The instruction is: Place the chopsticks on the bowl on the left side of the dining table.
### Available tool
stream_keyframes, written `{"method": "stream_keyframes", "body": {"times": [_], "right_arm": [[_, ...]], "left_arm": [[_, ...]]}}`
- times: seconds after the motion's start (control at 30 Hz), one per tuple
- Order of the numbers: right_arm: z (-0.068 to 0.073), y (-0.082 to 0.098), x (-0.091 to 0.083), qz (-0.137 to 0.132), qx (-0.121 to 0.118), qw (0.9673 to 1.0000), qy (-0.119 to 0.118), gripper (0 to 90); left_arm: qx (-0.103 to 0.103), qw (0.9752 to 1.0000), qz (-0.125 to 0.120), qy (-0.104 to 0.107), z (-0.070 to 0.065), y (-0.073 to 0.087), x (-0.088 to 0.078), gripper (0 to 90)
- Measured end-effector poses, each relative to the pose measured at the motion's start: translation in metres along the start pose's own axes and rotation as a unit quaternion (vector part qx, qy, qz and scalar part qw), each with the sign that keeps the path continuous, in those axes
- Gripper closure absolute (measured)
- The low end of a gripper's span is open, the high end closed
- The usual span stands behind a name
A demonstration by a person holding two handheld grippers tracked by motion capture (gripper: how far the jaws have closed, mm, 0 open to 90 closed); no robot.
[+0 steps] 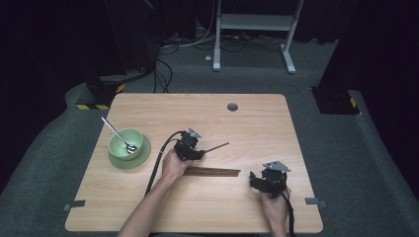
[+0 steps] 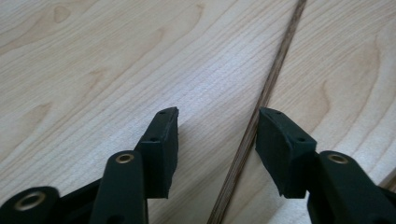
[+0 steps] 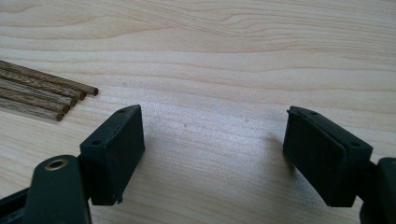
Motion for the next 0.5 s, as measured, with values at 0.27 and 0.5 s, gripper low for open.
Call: {"method": "stream_keyframes", "body": {"times": [0.27, 0.5], "right_arm": [[0.000, 0.000, 0.000, 0.000, 0.000, 1.0000, 0.000, 20.1], [0.000, 0.000, 0.000, 0.000, 0.000, 1.0000, 0.000, 20.1]], "left_arm": [[-0.011, 0.9999, -0.003, -0.011, 0.012, 0.005, -0.001, 57.4], [-0.015, 0.9998, -0.004, -0.015, 0.018, 0.007, -0.002, 63.5]]}}
Point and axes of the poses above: each handheld gripper's, and its own axes: x roughly forward along the jaws, y roughly out of its underside, z roughly to its left, the point moved 6 cm from there along x, roughly forward along the jaws, and after that the axes turned 15 degrees about x, right-handed, at the moved point
